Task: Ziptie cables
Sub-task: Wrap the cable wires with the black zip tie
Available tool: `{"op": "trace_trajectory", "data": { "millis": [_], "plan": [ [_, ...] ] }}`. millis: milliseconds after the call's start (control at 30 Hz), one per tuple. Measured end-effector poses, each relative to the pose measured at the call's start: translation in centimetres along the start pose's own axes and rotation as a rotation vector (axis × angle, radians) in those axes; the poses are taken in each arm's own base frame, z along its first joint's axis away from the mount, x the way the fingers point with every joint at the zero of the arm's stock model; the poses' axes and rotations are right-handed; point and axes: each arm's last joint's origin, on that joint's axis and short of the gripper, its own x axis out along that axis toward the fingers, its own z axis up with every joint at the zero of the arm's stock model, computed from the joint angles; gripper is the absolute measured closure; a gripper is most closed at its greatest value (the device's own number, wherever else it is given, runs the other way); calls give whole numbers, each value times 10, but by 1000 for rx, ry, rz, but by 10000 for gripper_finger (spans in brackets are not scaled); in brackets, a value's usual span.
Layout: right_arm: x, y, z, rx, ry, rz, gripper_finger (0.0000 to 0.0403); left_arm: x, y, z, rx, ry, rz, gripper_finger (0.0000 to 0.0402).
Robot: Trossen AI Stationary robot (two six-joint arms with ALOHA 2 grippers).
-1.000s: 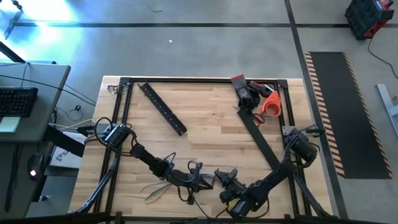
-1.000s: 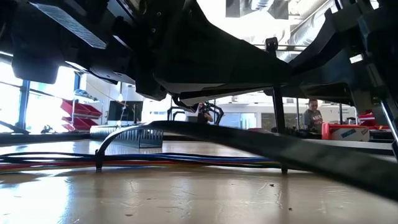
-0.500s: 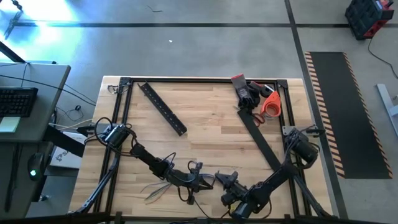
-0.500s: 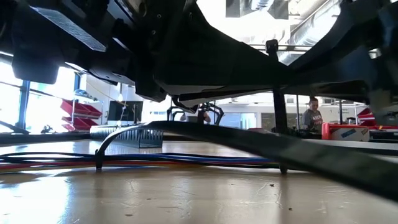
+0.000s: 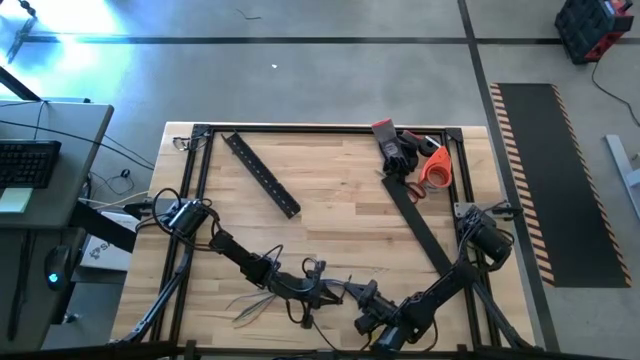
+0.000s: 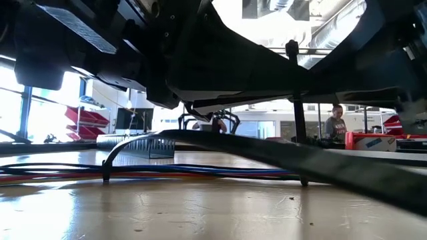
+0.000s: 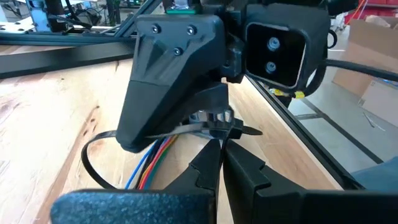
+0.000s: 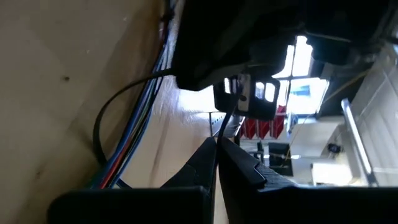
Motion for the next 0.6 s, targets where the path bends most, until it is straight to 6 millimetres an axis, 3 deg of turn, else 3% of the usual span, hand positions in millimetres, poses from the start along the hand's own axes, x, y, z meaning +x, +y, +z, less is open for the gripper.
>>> {"op": "trace_trajectory", "data": {
  "millis": [400,600],
  "plan": [
    [4,-4,7,-287,-22,-5,403,2,7,1,-56,12,-48,402],
    [4,-10,15,-325,-16,-29,403,5,16,0,-157,41,-70,402]
  ]
}}
